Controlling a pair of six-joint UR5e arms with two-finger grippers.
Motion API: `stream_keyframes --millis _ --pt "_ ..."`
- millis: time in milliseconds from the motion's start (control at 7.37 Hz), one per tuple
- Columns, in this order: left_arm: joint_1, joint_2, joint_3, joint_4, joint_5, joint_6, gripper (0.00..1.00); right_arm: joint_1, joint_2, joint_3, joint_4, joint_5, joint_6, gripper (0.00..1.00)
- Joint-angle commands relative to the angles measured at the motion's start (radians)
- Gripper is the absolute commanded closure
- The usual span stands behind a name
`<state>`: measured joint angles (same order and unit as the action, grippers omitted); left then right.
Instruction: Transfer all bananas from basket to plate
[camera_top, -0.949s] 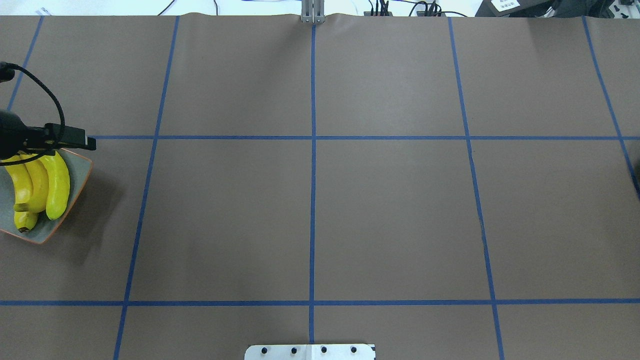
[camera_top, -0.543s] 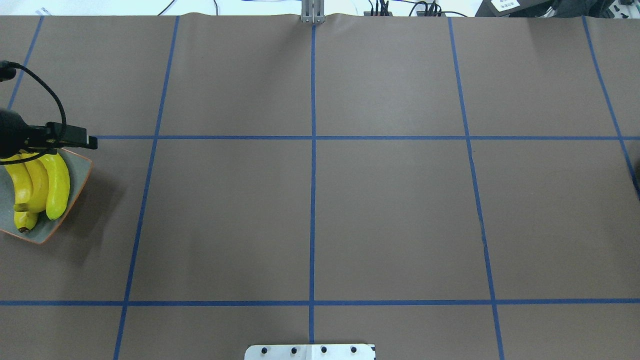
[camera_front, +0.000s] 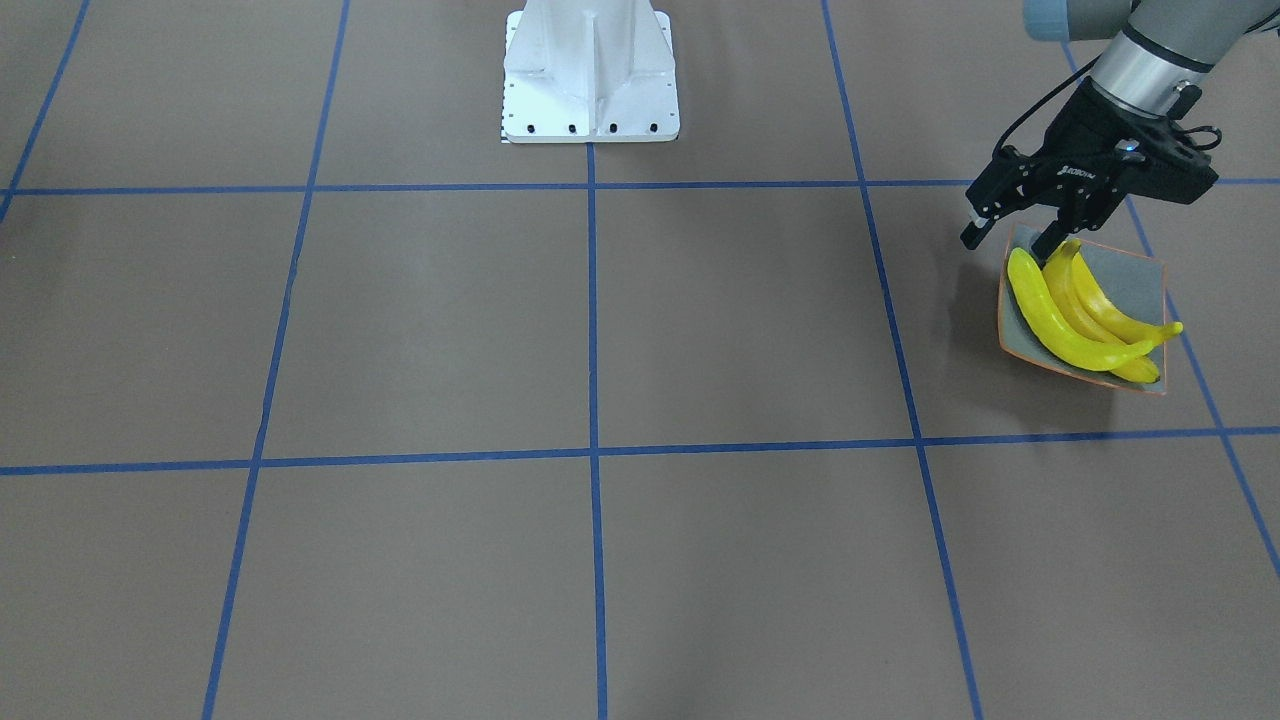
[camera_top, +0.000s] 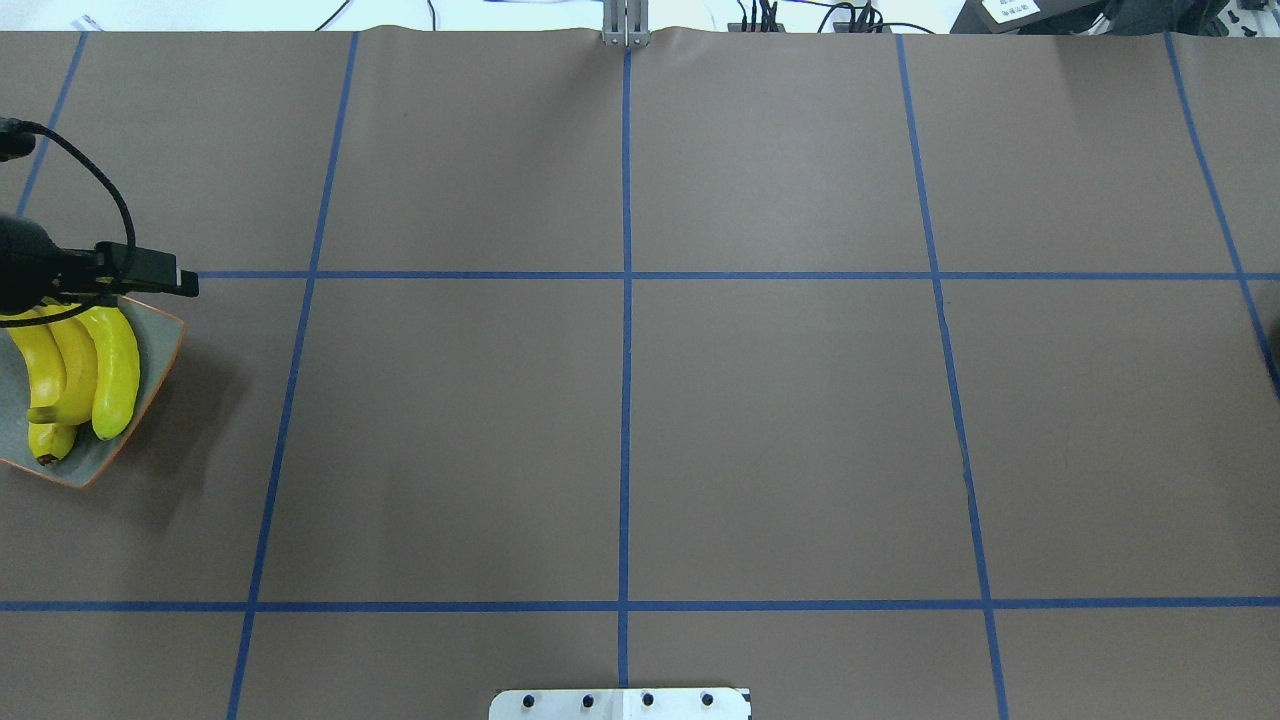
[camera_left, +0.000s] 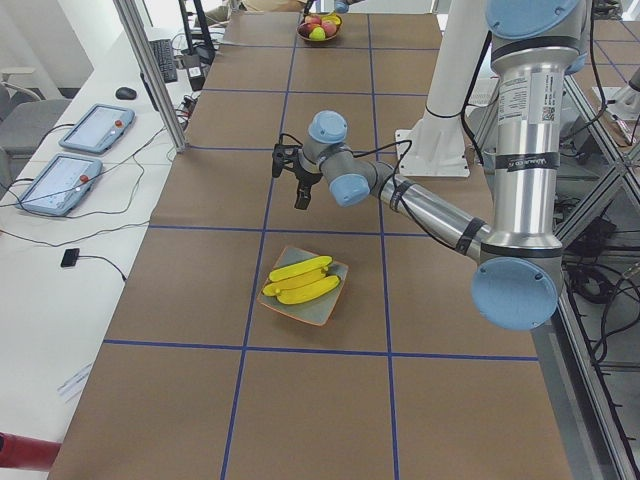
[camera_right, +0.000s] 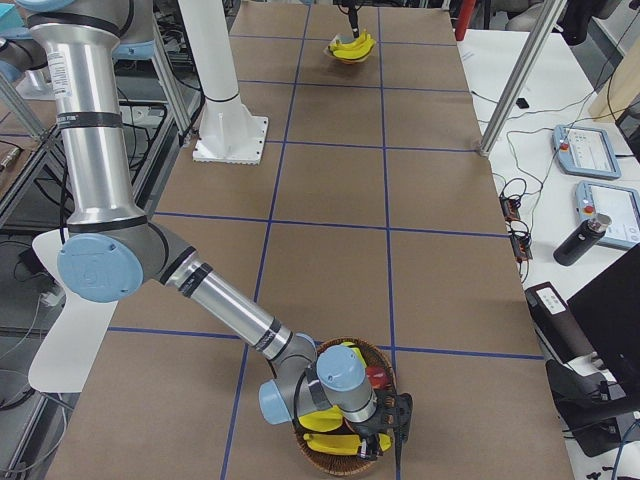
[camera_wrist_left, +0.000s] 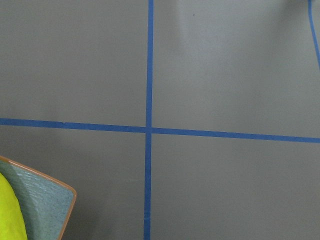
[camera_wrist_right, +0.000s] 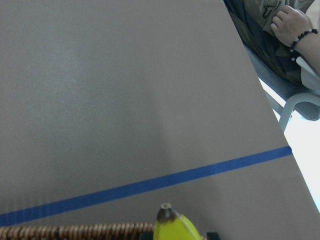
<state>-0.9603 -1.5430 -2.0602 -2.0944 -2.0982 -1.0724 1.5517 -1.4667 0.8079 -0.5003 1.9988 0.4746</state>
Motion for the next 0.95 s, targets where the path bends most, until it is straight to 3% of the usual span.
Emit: stream_keyframes --millis 0,407,814 --pt "0.0 0.0 0.0 -0.001 -0.002 -0.001 0.0 0.004 -0.021 0.031 -0.001 -0.003 -0.016 1.0" --pt "0.0 -0.002 0.0 0.0 -0.003 -0.003 0.0 0.094 -0.018 0.072 -0.036 -0.051 -0.137 1.0" --pt "0.0 -0.006 0.0 0.0 -0.003 -0.003 0.0 0.134 -0.008 0.203 -0.141 -0.118 -0.16 1.0"
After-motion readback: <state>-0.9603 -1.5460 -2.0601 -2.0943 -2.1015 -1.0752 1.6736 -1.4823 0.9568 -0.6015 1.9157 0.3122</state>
